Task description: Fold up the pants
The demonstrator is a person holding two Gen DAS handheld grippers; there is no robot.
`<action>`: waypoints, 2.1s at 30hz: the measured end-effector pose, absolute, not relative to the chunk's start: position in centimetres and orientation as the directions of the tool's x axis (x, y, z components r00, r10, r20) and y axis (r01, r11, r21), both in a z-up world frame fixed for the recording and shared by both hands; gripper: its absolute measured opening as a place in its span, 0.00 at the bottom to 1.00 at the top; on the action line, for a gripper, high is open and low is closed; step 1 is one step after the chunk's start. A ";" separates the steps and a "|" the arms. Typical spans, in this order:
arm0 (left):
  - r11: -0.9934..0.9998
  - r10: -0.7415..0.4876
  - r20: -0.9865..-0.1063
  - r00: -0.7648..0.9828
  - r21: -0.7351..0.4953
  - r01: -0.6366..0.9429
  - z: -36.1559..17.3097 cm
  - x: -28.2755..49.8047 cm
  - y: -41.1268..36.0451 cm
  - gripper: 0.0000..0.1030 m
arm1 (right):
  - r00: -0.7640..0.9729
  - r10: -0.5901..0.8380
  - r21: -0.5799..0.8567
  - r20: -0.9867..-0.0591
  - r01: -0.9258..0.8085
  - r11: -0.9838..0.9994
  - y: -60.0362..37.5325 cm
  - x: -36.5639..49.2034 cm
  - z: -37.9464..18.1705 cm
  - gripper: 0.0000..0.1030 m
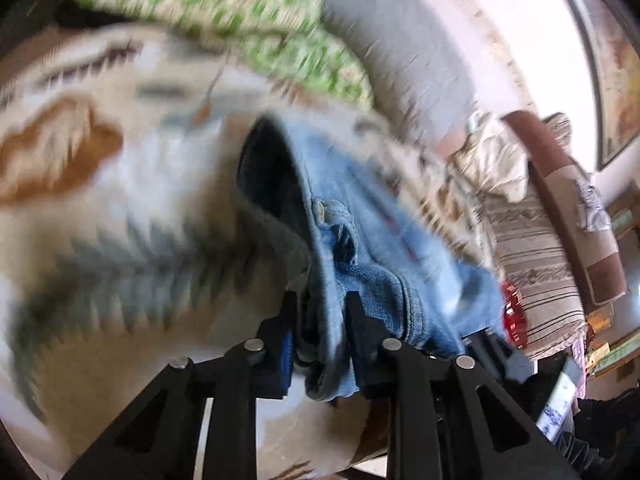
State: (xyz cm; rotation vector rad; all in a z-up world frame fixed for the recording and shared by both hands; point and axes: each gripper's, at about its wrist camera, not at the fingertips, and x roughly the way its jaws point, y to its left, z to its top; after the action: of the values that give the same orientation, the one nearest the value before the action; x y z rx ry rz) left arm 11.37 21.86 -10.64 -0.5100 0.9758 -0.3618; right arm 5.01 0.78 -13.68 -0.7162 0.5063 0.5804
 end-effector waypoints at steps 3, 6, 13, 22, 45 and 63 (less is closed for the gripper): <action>0.862 -0.457 -0.689 0.562 -0.500 0.088 -7.8 12.5 22.7 0.19 | 0.731 0.335 -0.400 -0.595 -0.631 0.665 1.5 6.2 -11.6 0.31; 0.886 -0.410 -0.705 0.578 -0.457 0.071 -7.0 13.3 24.0 0.19 | 0.712 0.370 -0.324 -0.597 -0.636 0.700 3.5 7.5 -10.2 0.31; 0.961 -0.266 -0.876 0.403 -0.273 0.041 -13.7 12.1 25.2 0.45 | 0.629 0.326 -0.304 -0.705 -0.684 0.663 7.8 7.2 -14.5 0.50; 0.995 -0.098 -0.761 0.641 -0.097 0.037 -7.1 9.2 22.8 1.00 | 0.695 0.326 -0.300 -0.641 -0.618 0.727 -0.1 4.2 -11.6 0.80; 0.717 -0.434 -0.752 0.497 0.046 0.696 -3.7 12.0 -10.5 1.00 | 0.701 0.225 0.494 -0.677 0.206 0.845 -35.8 0.9 -16.0 0.81; 0.357 -0.407 -0.884 0.232 0.079 0.931 -9.1 16.8 -30.2 1.00 | 0.749 0.251 0.545 -0.614 0.171 0.821 -38.4 3.4 -17.5 0.17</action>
State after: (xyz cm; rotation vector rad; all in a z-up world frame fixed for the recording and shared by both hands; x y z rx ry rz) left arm 16.79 -30.21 -9.11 0.7109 0.9021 -1.0340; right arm 3.37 -38.35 -17.51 0.6207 0.7359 0.0471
